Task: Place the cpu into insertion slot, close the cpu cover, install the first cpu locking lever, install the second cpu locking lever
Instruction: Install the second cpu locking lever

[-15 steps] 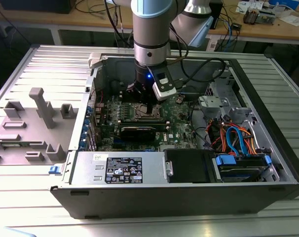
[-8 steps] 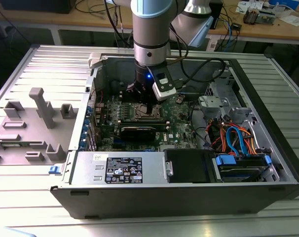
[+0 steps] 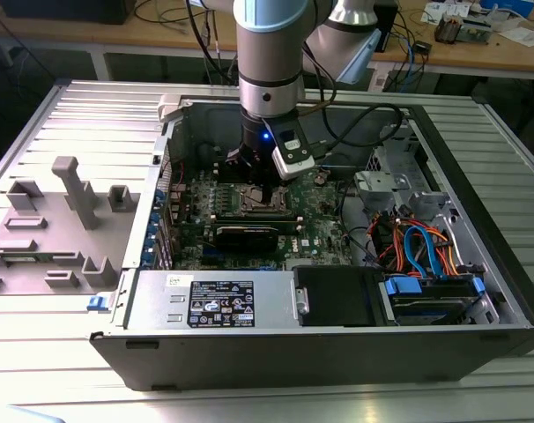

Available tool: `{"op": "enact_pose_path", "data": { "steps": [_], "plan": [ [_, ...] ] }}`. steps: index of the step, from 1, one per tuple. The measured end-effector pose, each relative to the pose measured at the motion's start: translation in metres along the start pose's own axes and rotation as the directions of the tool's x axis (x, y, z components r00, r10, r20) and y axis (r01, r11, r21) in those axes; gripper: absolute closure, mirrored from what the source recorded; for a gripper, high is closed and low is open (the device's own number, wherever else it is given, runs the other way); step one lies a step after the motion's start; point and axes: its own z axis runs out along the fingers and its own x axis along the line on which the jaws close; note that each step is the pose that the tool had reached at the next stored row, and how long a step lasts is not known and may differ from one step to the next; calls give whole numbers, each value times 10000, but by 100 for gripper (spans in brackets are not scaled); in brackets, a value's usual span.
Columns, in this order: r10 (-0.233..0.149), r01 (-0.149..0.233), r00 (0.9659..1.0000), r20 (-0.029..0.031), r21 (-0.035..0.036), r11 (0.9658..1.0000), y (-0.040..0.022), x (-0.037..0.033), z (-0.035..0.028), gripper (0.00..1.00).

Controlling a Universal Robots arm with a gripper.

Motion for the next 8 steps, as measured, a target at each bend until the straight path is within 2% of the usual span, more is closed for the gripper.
{"op": "enact_pose_path", "data": {
  "steps": [6, 8],
  "plan": [
    [2, -2, 10000, 0, -1, 10000, 0, 4, 1, 89],
    [0, 0, 10000, 0, -1, 10000, -3, 28, 4, 89]
  ]
}}
